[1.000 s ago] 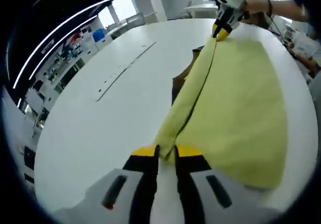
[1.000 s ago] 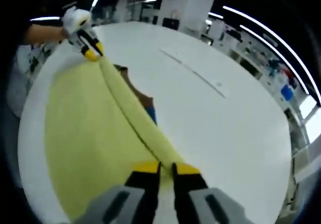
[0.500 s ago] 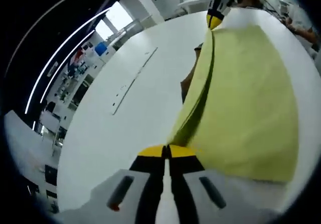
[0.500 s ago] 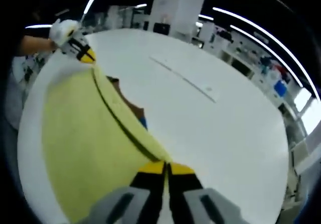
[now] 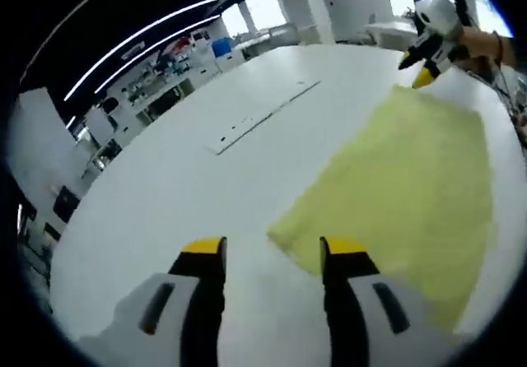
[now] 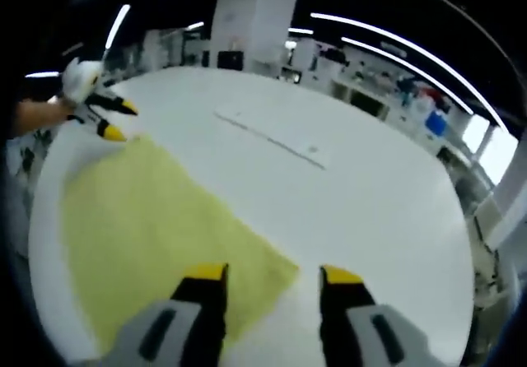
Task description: Fold the garment on the visible template until the final outline fits inside the template.
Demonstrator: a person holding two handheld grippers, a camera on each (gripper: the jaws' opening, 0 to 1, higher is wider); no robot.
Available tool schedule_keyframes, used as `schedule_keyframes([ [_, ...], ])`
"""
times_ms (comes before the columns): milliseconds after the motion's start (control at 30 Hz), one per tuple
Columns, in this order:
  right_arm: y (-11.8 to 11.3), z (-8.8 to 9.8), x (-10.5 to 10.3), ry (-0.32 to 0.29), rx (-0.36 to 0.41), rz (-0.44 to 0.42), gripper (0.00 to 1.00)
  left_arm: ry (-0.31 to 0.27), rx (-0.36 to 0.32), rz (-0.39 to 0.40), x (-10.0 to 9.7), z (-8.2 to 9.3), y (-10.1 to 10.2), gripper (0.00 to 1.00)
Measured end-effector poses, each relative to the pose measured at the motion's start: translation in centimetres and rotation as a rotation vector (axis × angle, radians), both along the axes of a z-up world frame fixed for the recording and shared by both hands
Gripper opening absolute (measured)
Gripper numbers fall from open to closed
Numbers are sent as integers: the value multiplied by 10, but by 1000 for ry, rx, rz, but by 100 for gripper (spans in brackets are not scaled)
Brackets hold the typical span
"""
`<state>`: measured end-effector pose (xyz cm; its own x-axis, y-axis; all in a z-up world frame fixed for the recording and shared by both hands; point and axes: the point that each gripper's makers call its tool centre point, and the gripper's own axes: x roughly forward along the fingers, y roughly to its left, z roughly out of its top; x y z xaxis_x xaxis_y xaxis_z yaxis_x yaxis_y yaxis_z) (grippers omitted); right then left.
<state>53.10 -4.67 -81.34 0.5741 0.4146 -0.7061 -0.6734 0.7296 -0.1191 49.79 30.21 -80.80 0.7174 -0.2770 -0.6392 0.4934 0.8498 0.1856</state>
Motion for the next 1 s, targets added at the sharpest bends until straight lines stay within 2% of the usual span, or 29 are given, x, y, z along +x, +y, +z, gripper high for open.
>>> schedule_keyframes([
  [100, -2, -1, -7, 32, 17, -6, 61, 6, -87, 27, -9, 3, -3, 57],
  [200, 1, 3, -21, 66, 48, -2, 69, 20, -175, 50, -21, 8, -8, 67],
  [533, 10, 10, -72, 176, 178, -22, 88, 27, -305, 53, -65, 22, -12, 89],
  [767, 9, 11, -105, 207, 193, -9, 90, 38, -369, 60, -93, 26, -11, 92],
  [1000, 7, 9, -132, 227, 215, -12, 90, 57, -404, 61, -123, 25, -16, 87],
])
